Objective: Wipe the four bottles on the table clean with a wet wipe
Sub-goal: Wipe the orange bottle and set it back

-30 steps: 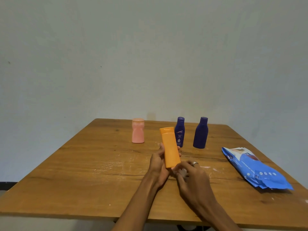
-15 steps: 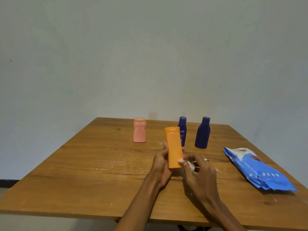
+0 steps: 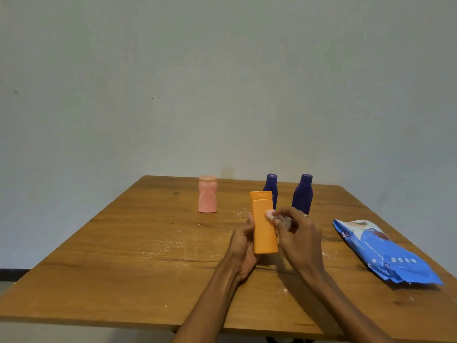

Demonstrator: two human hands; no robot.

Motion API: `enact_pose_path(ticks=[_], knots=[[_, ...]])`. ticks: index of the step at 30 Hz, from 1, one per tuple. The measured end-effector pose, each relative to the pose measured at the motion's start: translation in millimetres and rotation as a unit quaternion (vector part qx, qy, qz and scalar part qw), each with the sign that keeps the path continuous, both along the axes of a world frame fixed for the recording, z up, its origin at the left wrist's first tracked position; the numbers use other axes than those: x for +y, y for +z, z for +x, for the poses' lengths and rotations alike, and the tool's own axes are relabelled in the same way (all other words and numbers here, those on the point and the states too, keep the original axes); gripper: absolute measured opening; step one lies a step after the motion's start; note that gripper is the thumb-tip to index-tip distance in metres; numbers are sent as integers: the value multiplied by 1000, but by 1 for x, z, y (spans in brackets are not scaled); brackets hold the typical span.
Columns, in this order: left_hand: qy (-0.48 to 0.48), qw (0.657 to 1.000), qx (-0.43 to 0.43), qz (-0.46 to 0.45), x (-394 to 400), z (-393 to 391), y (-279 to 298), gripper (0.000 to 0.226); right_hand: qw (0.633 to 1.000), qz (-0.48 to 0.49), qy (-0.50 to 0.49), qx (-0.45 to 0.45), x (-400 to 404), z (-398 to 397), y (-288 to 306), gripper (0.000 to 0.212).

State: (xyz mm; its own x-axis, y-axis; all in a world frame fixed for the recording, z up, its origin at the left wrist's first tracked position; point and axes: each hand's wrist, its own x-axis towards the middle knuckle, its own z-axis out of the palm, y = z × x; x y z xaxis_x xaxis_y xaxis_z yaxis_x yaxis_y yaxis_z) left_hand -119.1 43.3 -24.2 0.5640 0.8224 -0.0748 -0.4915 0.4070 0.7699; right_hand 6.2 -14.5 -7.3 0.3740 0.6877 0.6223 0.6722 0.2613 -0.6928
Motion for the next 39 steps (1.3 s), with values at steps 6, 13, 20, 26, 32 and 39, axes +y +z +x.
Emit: enact_pose_path(ticks=[6, 13, 20, 26, 32, 39], knots=[[12, 1000, 16, 15, 4, 0, -1, 41, 995, -92, 49, 4, -39, 0, -31, 20], [-1, 1000, 8, -1, 1, 1, 0, 54, 999, -16, 10, -35, -14, 4, -11, 22], [-43, 999, 6, 31, -5, 1, 3, 52, 996, 88, -33, -4, 17, 11, 23, 19], [-36, 998, 6, 46, 0, 3, -1, 50, 998, 54, -11, -16, 13, 14, 16, 22], [-17, 995, 77, 67, 1, 3, -3, 50, 997, -63, 20, -45, -24, 6, -20, 28], [49, 994, 65, 79, 3, 3, 0, 52, 992, -115, 56, -11, -39, -1, -26, 21]])
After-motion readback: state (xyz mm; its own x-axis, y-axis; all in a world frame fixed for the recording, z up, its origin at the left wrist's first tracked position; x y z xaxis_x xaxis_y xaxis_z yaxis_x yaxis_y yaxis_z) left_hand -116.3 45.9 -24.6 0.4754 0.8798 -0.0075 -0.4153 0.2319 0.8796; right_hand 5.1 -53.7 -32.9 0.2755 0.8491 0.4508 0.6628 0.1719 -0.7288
